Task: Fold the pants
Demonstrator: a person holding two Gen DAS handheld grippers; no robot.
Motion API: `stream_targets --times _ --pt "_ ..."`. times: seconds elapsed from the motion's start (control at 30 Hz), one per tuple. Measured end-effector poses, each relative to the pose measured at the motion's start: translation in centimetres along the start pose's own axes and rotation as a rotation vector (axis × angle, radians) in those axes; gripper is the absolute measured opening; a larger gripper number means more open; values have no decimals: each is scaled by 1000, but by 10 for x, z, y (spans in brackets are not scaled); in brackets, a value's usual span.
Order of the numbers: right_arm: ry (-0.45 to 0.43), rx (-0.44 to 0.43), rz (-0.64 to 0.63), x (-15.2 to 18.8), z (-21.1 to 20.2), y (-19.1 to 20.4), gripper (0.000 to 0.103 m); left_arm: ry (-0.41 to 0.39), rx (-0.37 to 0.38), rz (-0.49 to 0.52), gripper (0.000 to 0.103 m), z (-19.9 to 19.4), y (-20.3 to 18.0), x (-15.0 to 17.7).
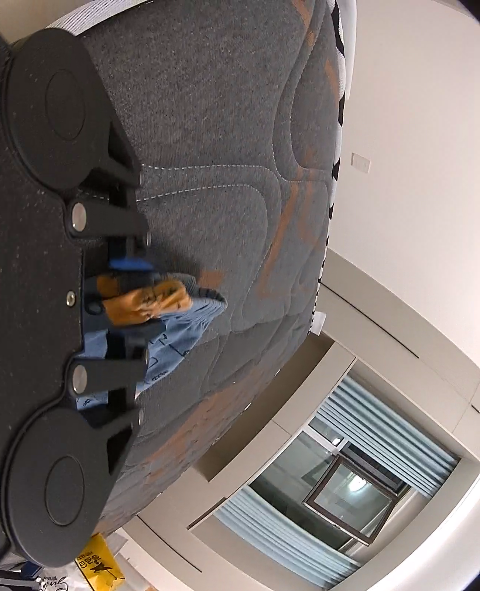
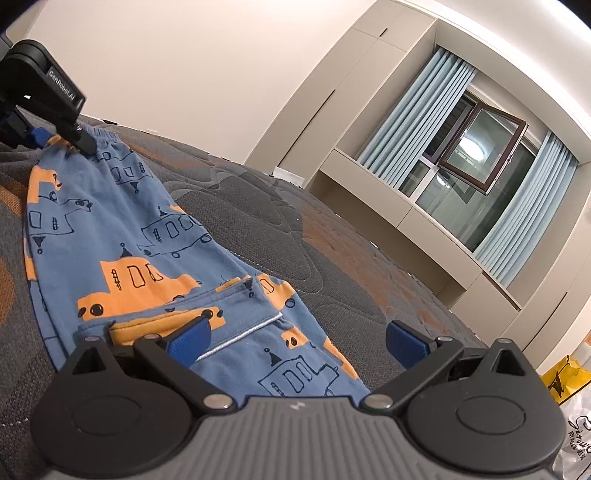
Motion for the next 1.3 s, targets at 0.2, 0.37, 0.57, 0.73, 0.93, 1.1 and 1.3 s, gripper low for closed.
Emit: stream_targets --times 0.2,0.37,0.57,0.73,0.93,1.1,1.3 --pt "-1 0 -2 0 0 0 103 -30 -10 33 19 -6 -9 0" --pt "-1 -2 1 0 1 0 103 -71 2 110 18 -19 -31 -1" --pt "-39 5 49 -2 -6 -11 103 -130 136 332 18 -41 -103 -4" --pt "-36 65 121 10 -19 -37 103 -128 276 521 18 -56 -168 22" --pt "75 183 189 53 -35 -91 103 -73 424 683 18 -66 -224 82" --pt "148 277 220 93 -50 -136 103 63 473 756 18 -50 -246 141" --pt "174 311 311 131 -63 -166 103 148 404 886 21 -32 -250 194"
Point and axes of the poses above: each gripper's, at about its wrist camera, not at the fingertips, and z roughly the way its jaws point, y to its left, x to its underside, the point moved 3 cm from there along z, roughly the way its jaws point
